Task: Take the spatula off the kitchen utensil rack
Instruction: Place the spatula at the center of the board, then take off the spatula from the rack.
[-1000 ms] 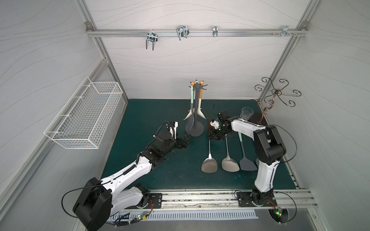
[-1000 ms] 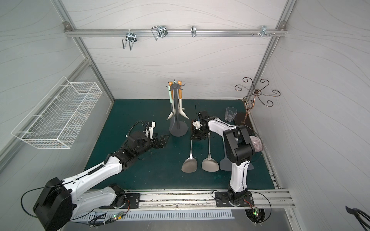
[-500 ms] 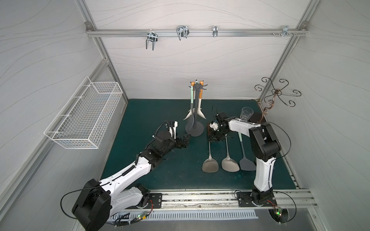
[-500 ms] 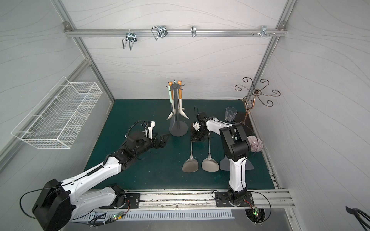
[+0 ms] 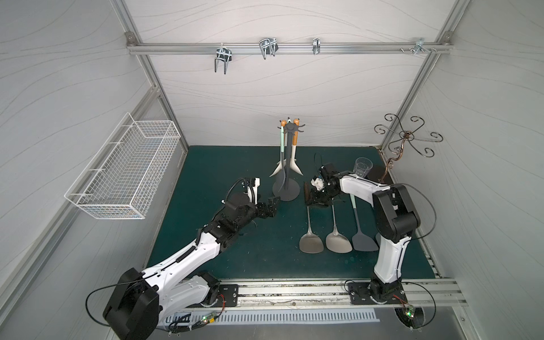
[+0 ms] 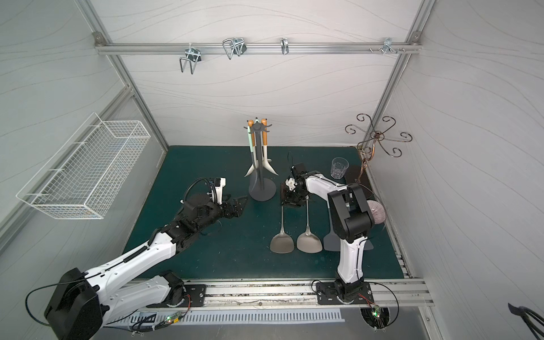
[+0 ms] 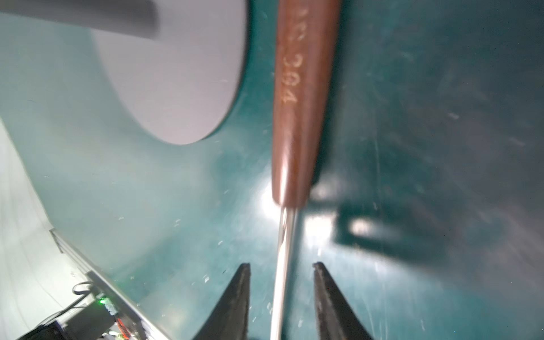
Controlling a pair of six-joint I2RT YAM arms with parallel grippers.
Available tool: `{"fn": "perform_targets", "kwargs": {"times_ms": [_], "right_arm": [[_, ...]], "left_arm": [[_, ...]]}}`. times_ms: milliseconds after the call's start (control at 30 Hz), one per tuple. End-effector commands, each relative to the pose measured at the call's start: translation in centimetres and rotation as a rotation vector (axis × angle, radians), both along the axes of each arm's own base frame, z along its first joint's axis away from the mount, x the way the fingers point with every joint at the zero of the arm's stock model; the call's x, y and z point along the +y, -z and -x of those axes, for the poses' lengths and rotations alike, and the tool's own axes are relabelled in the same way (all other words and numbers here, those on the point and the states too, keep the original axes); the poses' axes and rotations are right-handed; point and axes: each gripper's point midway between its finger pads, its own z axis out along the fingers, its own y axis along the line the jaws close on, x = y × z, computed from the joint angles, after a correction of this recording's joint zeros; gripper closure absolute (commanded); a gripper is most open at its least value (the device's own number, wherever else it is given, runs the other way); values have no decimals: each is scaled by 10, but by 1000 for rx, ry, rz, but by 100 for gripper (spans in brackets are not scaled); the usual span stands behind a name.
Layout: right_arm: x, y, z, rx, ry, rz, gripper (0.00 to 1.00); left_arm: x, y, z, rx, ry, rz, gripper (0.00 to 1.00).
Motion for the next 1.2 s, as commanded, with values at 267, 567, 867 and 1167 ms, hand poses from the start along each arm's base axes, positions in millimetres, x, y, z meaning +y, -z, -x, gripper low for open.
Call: {"fn": "perform_targets", "kwargs": {"times_ms": [267,567,867,1167], "right_arm": [[-6,-128,35,-319,-39,-186,28],[-34,-217,96,-611,-67,-295,6],[-57,-257,145,-835,-93,-372,1],[-57,-251,146,-910,-90,-411,1]], "left_arm": [[5,-54,23,-174,20,46,0],[8,-98,60,-306,44,72,0],[35,-92,77,-234,-22,107,0],[16,-83,51,-244,-17,33,0]]}}
